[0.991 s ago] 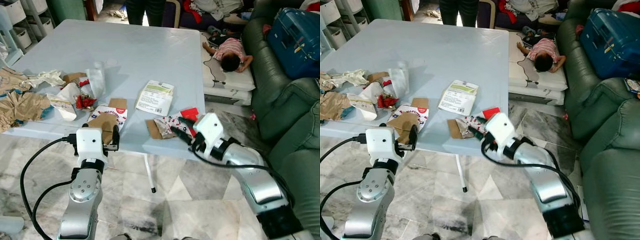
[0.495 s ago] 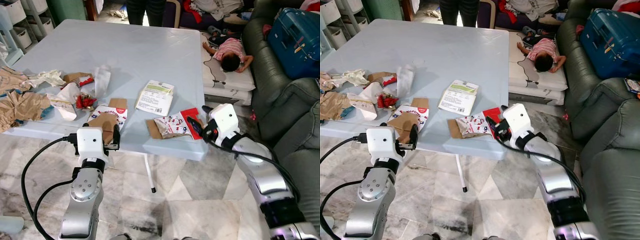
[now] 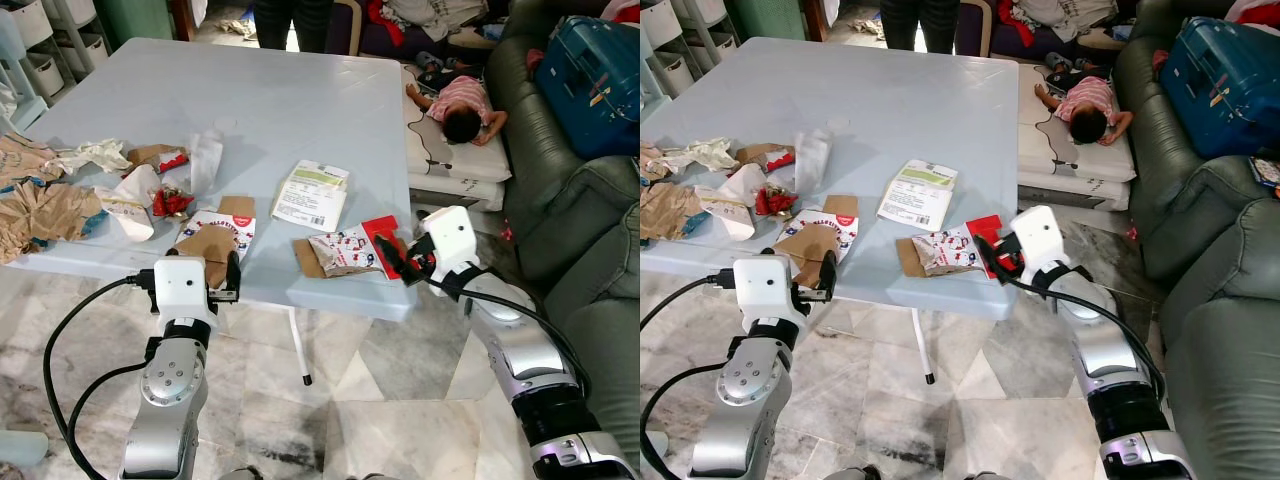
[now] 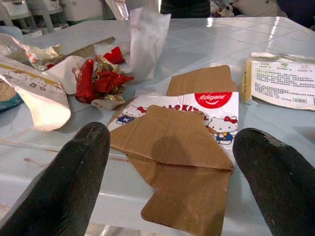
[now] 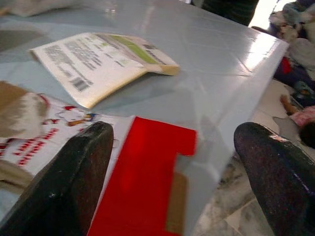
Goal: Picking trash to rubbish bin
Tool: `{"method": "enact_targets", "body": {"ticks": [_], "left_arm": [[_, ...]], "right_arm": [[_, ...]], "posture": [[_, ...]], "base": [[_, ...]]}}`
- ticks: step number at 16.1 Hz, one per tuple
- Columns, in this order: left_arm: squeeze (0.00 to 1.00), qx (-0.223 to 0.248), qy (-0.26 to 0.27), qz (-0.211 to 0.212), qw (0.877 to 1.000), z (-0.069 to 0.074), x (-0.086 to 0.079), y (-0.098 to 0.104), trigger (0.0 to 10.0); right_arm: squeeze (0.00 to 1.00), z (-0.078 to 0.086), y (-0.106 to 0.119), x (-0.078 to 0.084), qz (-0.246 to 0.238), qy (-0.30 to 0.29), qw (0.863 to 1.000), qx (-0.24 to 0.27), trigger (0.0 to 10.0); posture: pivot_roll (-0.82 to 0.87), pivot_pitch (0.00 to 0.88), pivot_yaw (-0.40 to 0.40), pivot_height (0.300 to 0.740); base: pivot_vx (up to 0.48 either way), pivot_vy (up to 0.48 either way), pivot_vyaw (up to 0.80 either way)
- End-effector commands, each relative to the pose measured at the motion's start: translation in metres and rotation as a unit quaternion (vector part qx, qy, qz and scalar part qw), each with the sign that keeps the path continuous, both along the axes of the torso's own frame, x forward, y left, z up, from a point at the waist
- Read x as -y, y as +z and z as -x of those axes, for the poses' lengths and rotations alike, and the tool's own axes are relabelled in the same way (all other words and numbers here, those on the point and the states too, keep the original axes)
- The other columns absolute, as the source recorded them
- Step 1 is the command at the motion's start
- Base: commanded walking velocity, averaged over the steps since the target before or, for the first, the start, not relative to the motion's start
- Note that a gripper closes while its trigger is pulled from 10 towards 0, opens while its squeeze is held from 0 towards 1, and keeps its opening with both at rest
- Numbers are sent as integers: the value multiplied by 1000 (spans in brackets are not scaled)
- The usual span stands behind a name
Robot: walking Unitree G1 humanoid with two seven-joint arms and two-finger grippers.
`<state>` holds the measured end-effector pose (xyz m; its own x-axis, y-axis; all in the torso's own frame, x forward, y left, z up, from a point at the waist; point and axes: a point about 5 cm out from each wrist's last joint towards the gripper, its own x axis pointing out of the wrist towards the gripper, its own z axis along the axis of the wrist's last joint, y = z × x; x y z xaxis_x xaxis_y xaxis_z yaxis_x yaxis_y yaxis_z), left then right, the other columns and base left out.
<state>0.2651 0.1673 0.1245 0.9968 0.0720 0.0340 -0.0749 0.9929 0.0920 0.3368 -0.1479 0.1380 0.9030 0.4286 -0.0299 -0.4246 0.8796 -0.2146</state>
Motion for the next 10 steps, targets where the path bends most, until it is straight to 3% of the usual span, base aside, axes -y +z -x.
{"method": "enact_targets", "body": {"ticks": [1, 5, 7, 8, 9, 10], "left_arm": [[0, 3, 4, -6, 1000, 2, 0, 2, 10000], [0, 2, 3, -6, 1000, 2, 1, 1, 10000], [0, 2, 2, -5, 1000, 1, 1, 1, 10000], [0, 2, 2, -5, 1000, 1, 1, 1, 10000], [0, 3, 3, -5, 1000, 1, 1, 1, 10000], [0, 3, 3, -5, 1000, 1, 1, 1, 10000]], "right_arm": [[1000, -4, 4, 7, -8, -15, 1000, 8, 10000], [1000, -5, 1, 5, -21, -17, 1000, -8, 10000], [1000, -6, -1, -1, -50, -5, 998, -25, 10000], [827, -7, -2, -6, -67, 6, 997, -31, 10000], [353, -7, -1, -8, -71, 9, 997, -30, 10000], [0, -8, -1, -11, -88, 16, 995, -35, 10000]], "posture": [[-44, 123, -98, 740], [-46, 122, -103, 740], [-48, 122, -103, 740], [-46, 123, -104, 740], [-46, 123, -104, 740], [-46, 123, -104, 740]], "base": [[0, 0, 0], [0, 0, 0], [0, 0, 0], [0, 0, 0], [0, 0, 0], [0, 0, 0]]}}
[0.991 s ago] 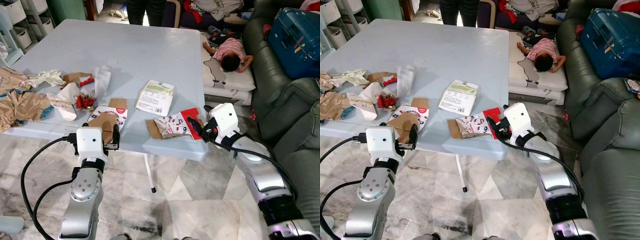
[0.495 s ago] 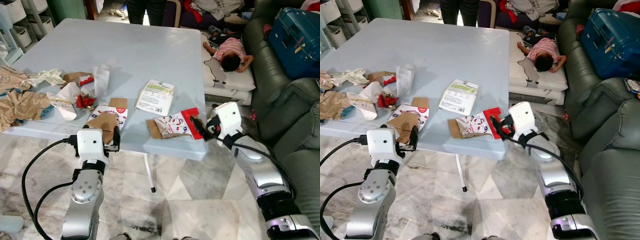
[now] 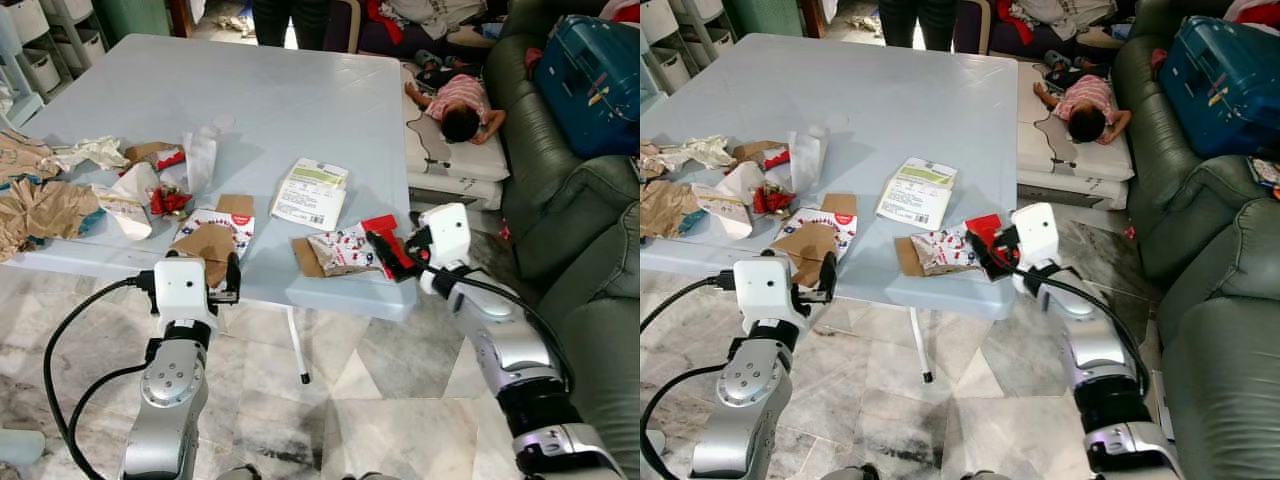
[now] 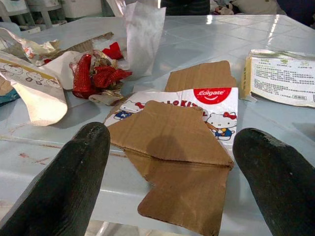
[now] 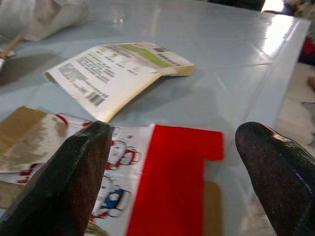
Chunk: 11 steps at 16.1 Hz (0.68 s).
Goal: Picking trash to rubbish bin
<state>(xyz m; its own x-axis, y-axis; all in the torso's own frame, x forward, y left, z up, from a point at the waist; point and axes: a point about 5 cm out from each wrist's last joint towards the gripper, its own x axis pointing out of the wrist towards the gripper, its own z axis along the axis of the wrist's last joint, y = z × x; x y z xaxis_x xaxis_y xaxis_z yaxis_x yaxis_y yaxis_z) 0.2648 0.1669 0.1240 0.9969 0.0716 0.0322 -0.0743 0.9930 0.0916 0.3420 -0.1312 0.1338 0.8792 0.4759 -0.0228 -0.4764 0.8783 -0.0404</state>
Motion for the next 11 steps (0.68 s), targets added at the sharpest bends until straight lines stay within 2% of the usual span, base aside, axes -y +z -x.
{"method": "enact_targets", "body": {"ticks": [1, 3, 5, 11], "left_arm": [[0, 4, 4, -5, 1000, 1, 1, 2, 10000], [0, 2, 4, -4, 1000, 2, 1, 1, 10000], [0, 1, 5, -4, 1000, 3, 1, 1, 10000], [0, 0, 6, -3, 1000, 3, 1, 0, 10000]], "right_arm": [[0, -4, 5, 2, -21, -4, 1000, -3, 10000], [0, -7, 8, -5, -13, -6, 1000, 4, 10000], [0, -10, 11, -4, 37, -33, 998, 33, 10000], [0, -14, -5, -4, 67, -56, 996, 3, 10000]], "posture": [[-43, 122, -107, 740], [-40, 124, -108, 740], [-38, 128, -108, 740], [-39, 130, -111, 740]], "base": [[0, 0, 0], [0, 0, 0], [0, 0, 0], [0, 0, 0]]}}
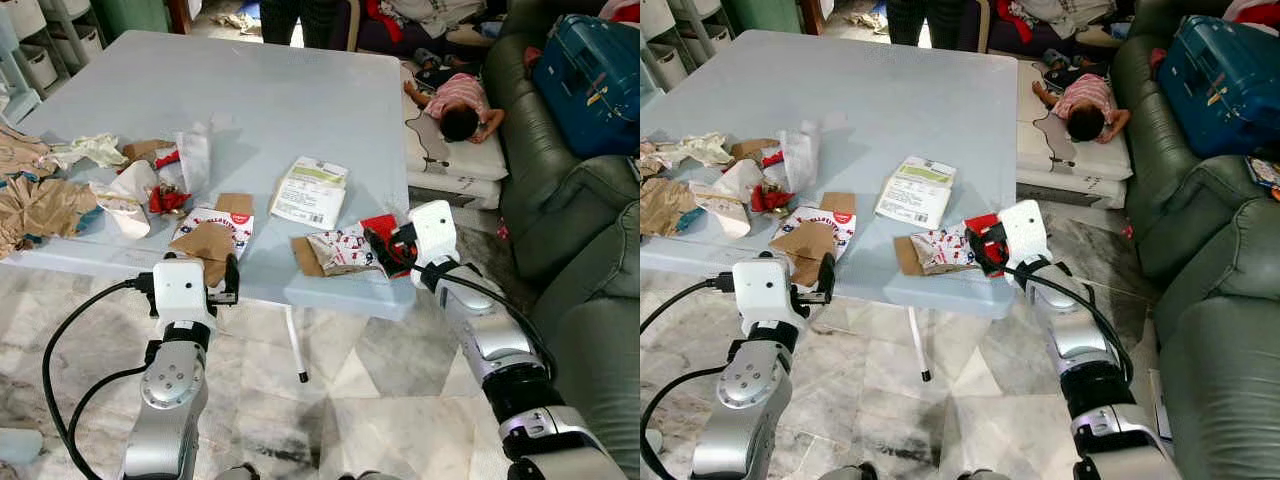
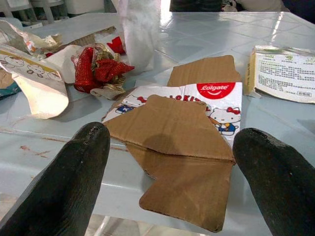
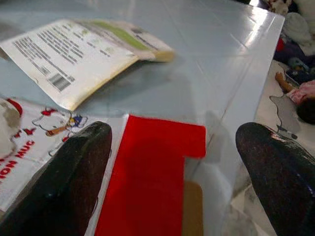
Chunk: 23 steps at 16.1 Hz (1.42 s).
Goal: Picking trash to rubbish bin
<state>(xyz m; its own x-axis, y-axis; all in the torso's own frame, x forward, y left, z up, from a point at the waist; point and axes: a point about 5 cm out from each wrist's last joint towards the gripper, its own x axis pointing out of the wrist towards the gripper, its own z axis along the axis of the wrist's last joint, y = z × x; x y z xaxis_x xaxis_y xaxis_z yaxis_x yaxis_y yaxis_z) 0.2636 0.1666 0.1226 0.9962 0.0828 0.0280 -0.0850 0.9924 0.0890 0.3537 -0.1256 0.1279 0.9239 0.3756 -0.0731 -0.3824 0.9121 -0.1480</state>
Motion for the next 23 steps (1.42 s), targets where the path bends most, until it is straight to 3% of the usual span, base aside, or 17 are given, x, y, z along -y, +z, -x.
{"method": "enact_targets", "body": {"ticks": [1, 4, 5, 6, 23], "left_arm": [[0, 2, 0, -5, 1000, 2, 1, 1, 10000], [0, 3, 0, -5, 1000, 1, 1, 2, 10000], [0, 3, 0, -5, 1000, 1, 1, 2, 10000], [0, 4, 1, -5, 1000, 1, 0, 2, 10000], [0, 3, 0, -3, 1000, -2, 3, 2, 10000]], "right_arm": [[0, -2, -2, 0, 0, -1, 1000, -9, 10000], [0, 1, -9, -7, -39, 23, 998, -37, 10000], [0, 2, -12, -10, -46, 32, 997, -47, 6588], [0, 4, -14, -15, -66, 46, 995, -58, 0], [0, 11, -24, -11, -107, 51, 989, -92, 0]], "posture": [[-39, 130, -110, 740], [-37, 131, -108, 740], [-37, 130, -108, 740], [-34, 130, -108, 740], [-43, 124, -103, 740]], "base": [[0, 0, 0], [0, 0, 0], [0, 0, 0], [0, 0, 0], [0, 0, 0]]}}
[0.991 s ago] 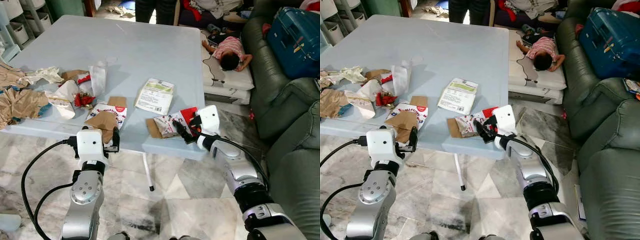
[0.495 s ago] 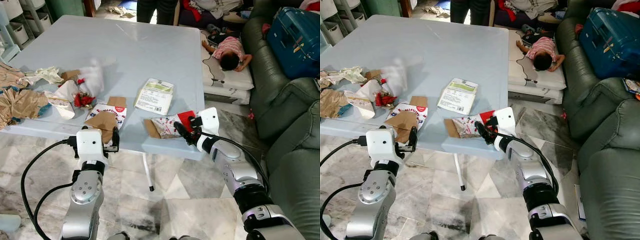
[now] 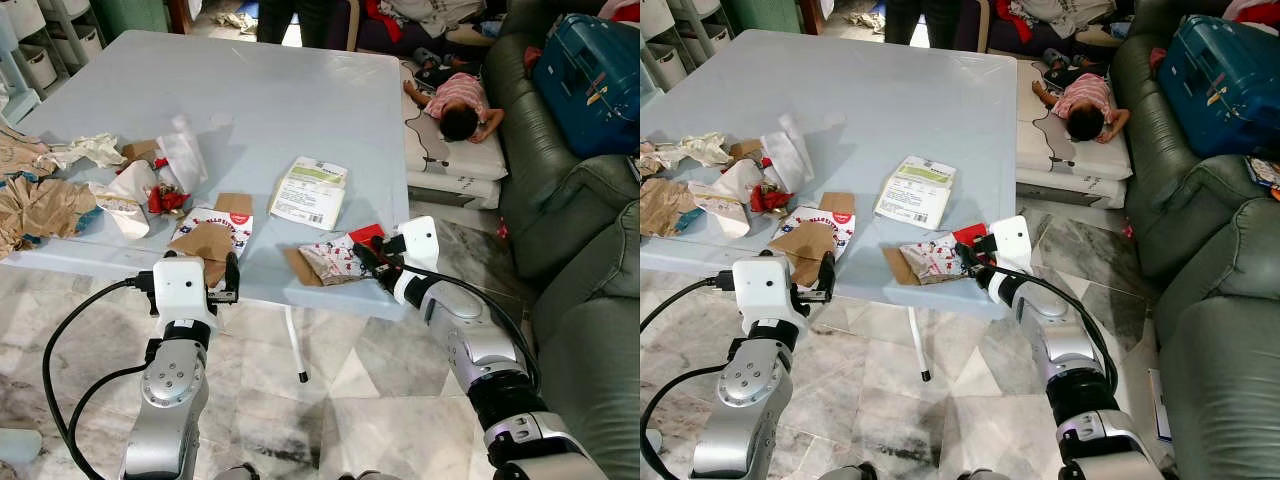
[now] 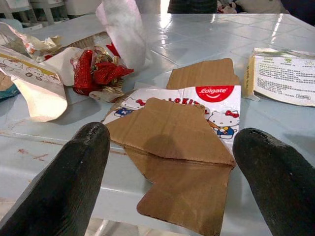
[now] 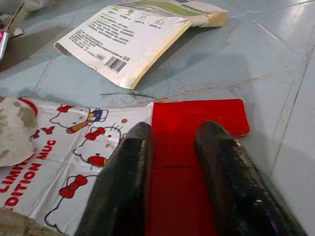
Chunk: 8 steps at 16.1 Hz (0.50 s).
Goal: Picking trash to rubbish bin
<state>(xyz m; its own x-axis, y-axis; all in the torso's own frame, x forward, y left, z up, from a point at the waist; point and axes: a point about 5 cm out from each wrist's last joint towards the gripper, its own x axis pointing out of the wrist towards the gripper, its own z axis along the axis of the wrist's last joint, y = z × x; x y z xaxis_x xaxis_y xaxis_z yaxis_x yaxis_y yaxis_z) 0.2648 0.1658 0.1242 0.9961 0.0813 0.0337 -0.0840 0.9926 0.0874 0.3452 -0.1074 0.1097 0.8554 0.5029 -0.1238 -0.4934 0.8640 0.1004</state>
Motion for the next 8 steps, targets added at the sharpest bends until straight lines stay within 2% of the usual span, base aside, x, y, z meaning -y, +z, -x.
{"method": "enact_targets", "body": {"ticks": [1, 8], "left_arm": [[0, 1, 0, -4, 1000, -1, 2, 1, 10000], [0, 3, 2, -3, 1000, -2, 2, 1, 10000]], "right_arm": [[0, 1, -5, 7, -8, -9, 1000, -16, 0], [0, -1, -2, 10, -20, -17, 1000, -18, 0]], "posture": [[-43, 122, -102, 740], [-43, 120, -108, 740]], "base": [[0, 0, 0], [0, 0, 0]]}}
